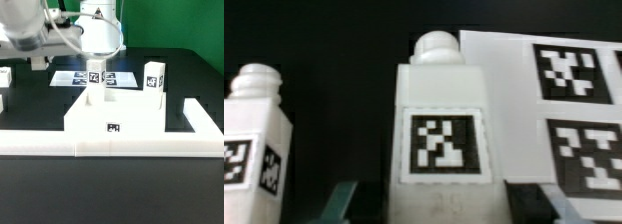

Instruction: Assemble square table

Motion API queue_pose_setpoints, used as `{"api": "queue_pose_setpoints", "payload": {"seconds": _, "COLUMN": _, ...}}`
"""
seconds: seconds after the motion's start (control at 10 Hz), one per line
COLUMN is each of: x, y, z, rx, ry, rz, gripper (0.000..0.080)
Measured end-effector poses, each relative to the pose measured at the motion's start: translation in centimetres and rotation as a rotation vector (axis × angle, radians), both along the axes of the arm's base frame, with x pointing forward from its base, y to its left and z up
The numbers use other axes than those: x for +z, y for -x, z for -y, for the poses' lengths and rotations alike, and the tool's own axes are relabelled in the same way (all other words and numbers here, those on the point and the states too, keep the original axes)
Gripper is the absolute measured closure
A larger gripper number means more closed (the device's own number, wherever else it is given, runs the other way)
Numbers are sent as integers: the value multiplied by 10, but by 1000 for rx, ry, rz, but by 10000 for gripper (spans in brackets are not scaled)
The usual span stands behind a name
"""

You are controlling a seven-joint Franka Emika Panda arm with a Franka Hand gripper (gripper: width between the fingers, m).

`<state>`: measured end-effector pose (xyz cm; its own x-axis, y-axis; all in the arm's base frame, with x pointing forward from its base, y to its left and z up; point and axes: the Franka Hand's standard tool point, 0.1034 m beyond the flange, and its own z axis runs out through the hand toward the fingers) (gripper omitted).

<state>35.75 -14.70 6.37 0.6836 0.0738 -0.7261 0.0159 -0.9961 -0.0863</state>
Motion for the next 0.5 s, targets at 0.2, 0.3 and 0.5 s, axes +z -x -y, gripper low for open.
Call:
{"api": "queue_pose_setpoints", "payload": {"seconds": 0.2, "x": 23, "y": -15, "z": -4, "rx": 7, "ry": -5, "rz": 60, "gripper": 503}}
{"api": "queue_pose_setpoints", "payload": {"seconds": 0.3, "x": 31, "y": -26, "z": -7, "rx": 16, "ry": -2, "rz": 134, "gripper": 503}}
{"api": "queue_pose_setpoints", "payload": {"seconds": 0.5, "x": 29, "y": -29, "z": -6, "rx": 14, "ry": 1, "rz": 264, "gripper": 503}}
